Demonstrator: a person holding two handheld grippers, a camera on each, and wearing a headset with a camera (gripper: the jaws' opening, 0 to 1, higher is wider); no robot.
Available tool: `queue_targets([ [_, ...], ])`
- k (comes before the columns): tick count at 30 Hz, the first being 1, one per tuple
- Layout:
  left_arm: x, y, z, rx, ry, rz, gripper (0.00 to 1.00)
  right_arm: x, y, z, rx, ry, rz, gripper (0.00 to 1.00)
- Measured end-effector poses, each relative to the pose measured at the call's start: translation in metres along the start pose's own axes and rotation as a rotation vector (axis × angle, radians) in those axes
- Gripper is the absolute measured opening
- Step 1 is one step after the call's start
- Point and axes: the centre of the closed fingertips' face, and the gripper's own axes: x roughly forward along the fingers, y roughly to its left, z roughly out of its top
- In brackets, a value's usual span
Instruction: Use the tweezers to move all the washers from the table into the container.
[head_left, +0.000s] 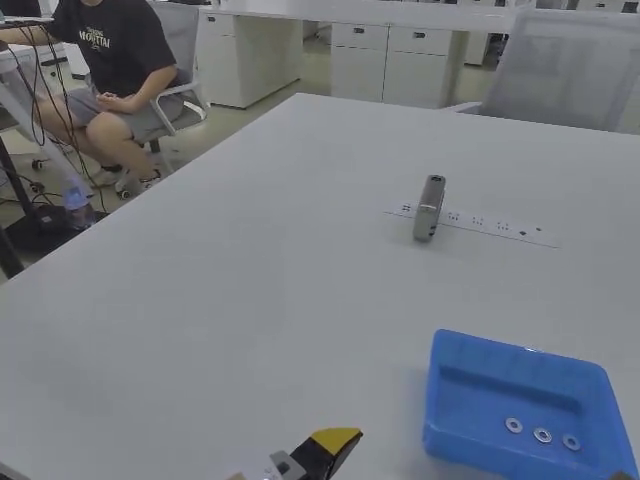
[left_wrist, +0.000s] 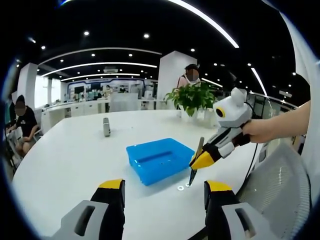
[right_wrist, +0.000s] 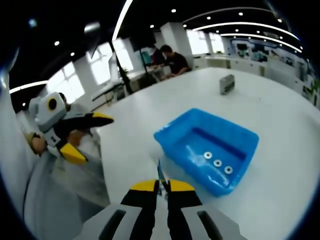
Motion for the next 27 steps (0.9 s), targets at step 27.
queue_targets([
  [27,0.0,0.0,-0.001,0.007,0.008,-0.001,0.62,0.004,0.013,-0.007,-0.299,0.057,0.001,0.03],
])
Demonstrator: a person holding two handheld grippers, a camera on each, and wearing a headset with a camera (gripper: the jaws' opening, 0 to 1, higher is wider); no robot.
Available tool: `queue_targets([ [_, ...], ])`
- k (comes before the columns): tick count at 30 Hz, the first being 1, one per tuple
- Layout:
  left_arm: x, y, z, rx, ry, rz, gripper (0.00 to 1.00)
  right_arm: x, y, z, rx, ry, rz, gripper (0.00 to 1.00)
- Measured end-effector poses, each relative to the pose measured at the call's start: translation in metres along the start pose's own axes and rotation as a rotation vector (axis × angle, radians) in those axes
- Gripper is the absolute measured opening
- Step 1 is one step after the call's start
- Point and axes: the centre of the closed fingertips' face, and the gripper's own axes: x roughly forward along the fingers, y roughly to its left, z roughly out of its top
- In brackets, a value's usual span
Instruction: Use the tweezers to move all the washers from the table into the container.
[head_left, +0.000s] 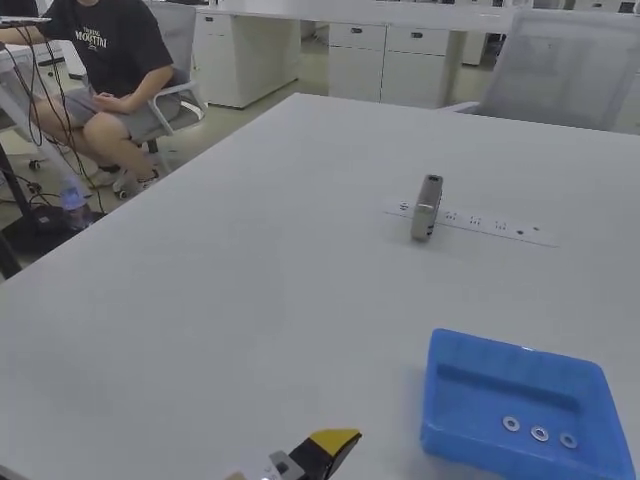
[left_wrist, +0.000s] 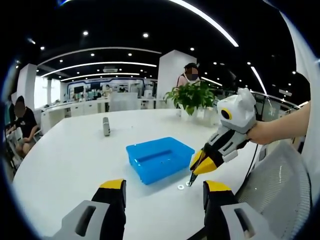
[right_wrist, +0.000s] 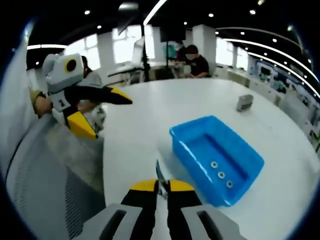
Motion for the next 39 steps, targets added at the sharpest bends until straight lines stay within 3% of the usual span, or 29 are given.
queue_targets([
  [6,0.0,0.0,0.0,0.002,0.003,0.001,0.62,-0.003,-0.002,0.003,0.01,0.004,-0.012,0.03],
  [23,0.0,0.0,-0.001,0.003,0.004,-0.001,0.61,-0.022,-0.017,0.055,-0.007,-0.108,-0.029,0.03],
  [31,0.0,0.0,-0.001,0.006,0.006,0.002,0.6,-0.013,-0.043,0.077,0.019,-0.169,-0.053,0.03],
  [39,0.0,0.001,-0.001,0.007,0.008,0.006,0.6,0.008,-0.065,0.083,0.073,-0.164,-0.061,0.03],
])
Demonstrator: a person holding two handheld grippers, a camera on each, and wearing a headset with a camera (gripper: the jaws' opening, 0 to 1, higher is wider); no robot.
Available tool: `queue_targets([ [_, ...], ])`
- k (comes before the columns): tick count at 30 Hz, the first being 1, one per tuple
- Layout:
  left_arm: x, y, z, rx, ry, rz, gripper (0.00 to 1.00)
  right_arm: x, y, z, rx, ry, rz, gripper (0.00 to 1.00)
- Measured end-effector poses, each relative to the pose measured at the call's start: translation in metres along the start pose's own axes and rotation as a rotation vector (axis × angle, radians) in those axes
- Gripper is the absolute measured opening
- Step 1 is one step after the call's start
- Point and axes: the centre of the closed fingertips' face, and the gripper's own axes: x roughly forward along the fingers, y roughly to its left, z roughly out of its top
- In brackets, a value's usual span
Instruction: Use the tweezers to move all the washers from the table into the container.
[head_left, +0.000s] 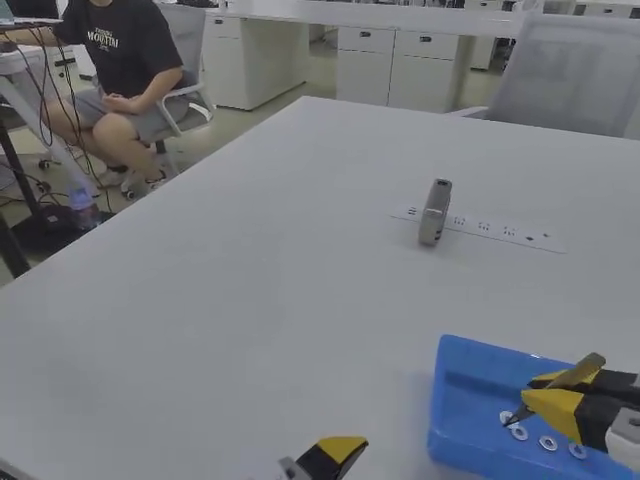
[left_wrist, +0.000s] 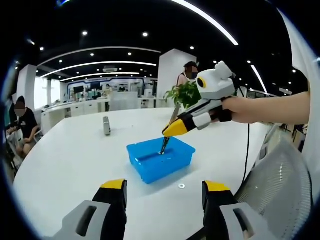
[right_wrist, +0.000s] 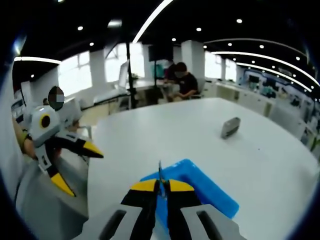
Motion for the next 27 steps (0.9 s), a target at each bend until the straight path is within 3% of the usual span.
queue_targets([
  [8,0.0,0.001,-0.002,0.002,0.007,0.005,0.59,0.02,-0.019,-0.018,0.1,0.024,-0.007,0.03],
  [15,0.001,0.001,-0.003,0.004,0.014,0.002,0.57,0.03,-0.022,-0.03,0.112,0.056,-0.001,0.03],
  [27,0.001,0.001,-0.005,0.008,0.021,0.003,0.57,0.034,-0.025,-0.036,0.099,0.079,0.001,0.03],
])
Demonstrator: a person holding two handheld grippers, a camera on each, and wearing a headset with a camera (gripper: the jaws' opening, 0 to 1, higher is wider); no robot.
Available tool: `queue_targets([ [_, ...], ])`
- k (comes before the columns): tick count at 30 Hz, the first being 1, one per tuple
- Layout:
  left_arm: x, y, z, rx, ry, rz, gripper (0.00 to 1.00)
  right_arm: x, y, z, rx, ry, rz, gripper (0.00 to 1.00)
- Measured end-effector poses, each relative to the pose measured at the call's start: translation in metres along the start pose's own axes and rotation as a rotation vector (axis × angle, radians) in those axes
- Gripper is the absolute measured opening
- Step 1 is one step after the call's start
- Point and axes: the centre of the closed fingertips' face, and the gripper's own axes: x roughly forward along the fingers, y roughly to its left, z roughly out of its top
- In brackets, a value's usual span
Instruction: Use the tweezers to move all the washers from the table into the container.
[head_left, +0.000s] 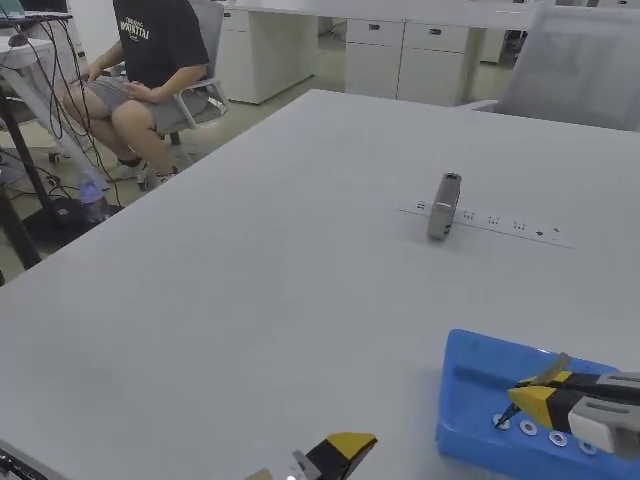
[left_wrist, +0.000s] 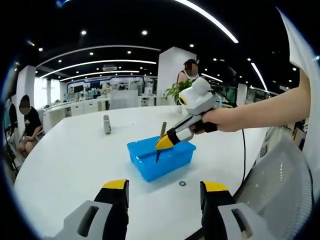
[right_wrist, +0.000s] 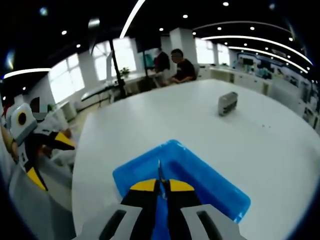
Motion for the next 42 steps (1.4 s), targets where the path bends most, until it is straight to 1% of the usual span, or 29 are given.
queue_targets([
  [2,0.0,0.0,0.001,-0.003,-0.004,0.0,0.57,0.0,0.0,0.0,-0.007,0.0,-0.002,0.03],
  [4,-0.001,-0.002,0.005,-0.02,-0.026,-0.011,0.57,-0.001,0.0,0.0,-0.013,0.001,-0.005,0.03],
  [7,-0.001,-0.001,0.005,-0.019,-0.021,-0.007,0.57,-0.003,0.0,0.002,-0.017,-0.004,-0.005,0.04],
  [12,-0.001,-0.001,0.005,-0.016,-0.019,-0.007,0.56,-0.01,0.001,0.01,-0.021,-0.028,-0.01,0.03],
  [15,-0.001,-0.001,0.004,-0.013,-0.017,-0.006,0.56,-0.017,0.009,0.017,-0.027,-0.049,-0.007,0.03],
  [18,-0.001,-0.001,0.004,-0.013,-0.016,-0.007,0.56,-0.023,0.015,0.021,-0.039,-0.059,-0.002,0.03],
  [24,-0.001,-0.001,0.002,-0.009,-0.01,-0.007,0.55,-0.041,0.034,0.031,-0.067,-0.088,0.01,0.03],
  [27,-0.001,-0.001,0.002,-0.008,-0.008,-0.008,0.55,-0.048,0.043,0.032,-0.086,-0.086,0.022,0.03],
  [29,-0.001,-0.001,0.002,-0.007,-0.008,-0.008,0.55,-0.051,0.05,0.029,-0.1,-0.074,0.029,0.03],
  [31,-0.001,-0.001,0.001,-0.006,-0.007,-0.008,0.55,-0.054,0.055,0.024,-0.099,-0.066,0.038,0.03],
  [34,-0.001,-0.001,0.001,-0.004,-0.006,-0.009,0.54,-0.056,0.062,0.013,-0.08,-0.049,0.054,0.03],
  [37,0.0,-0.002,0.001,-0.002,-0.005,-0.009,0.54,-0.053,0.066,-0.003,-0.051,-0.027,0.063,0.03],
  [42,0.0,-0.002,0.001,0.0,-0.003,-0.009,0.54,-0.048,0.068,-0.02,0.006,-0.011,0.072,0.03],
])
